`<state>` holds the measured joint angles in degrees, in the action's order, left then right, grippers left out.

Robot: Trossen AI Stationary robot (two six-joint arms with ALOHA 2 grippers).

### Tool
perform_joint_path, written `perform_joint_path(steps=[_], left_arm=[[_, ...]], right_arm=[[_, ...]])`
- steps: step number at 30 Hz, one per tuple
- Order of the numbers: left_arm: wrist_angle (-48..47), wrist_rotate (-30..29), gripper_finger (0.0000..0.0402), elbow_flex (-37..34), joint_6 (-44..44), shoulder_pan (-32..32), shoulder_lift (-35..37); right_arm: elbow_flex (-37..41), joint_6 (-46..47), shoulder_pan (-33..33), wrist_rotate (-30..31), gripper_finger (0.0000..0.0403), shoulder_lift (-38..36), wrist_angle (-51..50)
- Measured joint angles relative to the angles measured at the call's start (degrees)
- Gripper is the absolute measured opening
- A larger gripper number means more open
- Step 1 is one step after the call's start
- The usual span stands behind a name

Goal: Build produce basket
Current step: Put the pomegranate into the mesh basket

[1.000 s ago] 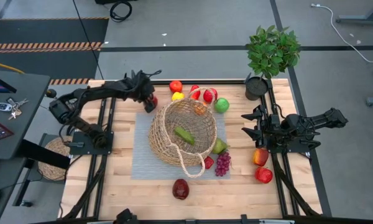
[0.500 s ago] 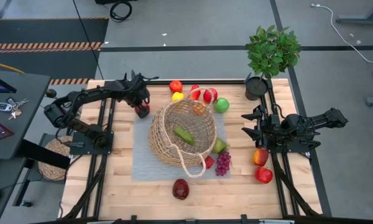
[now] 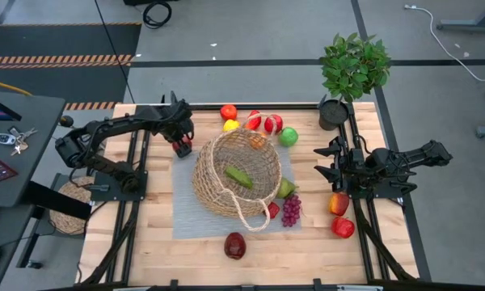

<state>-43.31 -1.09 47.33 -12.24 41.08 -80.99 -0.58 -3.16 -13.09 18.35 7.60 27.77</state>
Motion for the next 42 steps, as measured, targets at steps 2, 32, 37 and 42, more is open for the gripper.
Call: perform_joint_path(steps=[2, 32, 37, 42], left_arm=[[0.03, -0.17, 0.0350, 0.00, 0.01, 0.00, 0.00], [-13.35, 0.47, 0.0331, 19.25, 1.06, -1.91, 3.76], [-15.37, 0.58, 0.0331, 30.12, 1.11, -4.52, 3.76], [-16.01, 2.12, 0.0331, 40.30, 2.39, -8.37, 3.80]], right_arm=[[0.00, 0.00, -0.01, 0.00, 0.0275, 0.00, 0.00], [0.00, 0.00, 0.01, -0.01, 0.0275, 0.00, 0.00], [0.00, 0.00, 0.01, 0.00, 0.0275, 0.00, 0.00], [0.00, 0.00, -0.01, 0.00, 0.0275, 0.00, 0.00]])
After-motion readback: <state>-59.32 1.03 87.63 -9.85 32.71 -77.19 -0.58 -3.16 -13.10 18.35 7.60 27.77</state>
